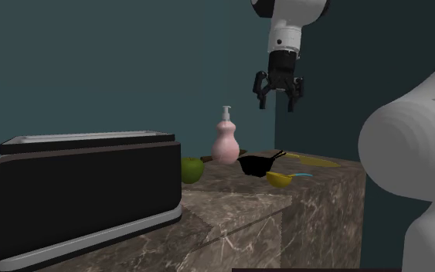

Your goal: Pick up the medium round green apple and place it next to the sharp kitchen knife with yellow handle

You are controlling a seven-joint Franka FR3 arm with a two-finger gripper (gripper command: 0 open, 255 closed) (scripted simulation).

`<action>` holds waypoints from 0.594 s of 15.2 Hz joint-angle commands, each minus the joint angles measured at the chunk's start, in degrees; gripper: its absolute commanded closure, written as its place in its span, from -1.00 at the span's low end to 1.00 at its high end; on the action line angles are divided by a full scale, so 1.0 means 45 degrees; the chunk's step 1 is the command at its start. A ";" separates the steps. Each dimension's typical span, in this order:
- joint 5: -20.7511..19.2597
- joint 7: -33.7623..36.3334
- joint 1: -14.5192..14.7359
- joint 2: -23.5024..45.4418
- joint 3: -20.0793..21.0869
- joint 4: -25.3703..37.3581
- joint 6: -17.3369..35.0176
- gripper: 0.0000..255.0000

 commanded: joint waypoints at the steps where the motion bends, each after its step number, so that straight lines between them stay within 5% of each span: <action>1: 0.0041 -0.0097 0.0252 0.0601 0.0304 0.0133 0.0685 -1.00; 9: -0.0253 -0.0408 0.1061 0.3303 0.1422 0.1253 0.2989 -1.00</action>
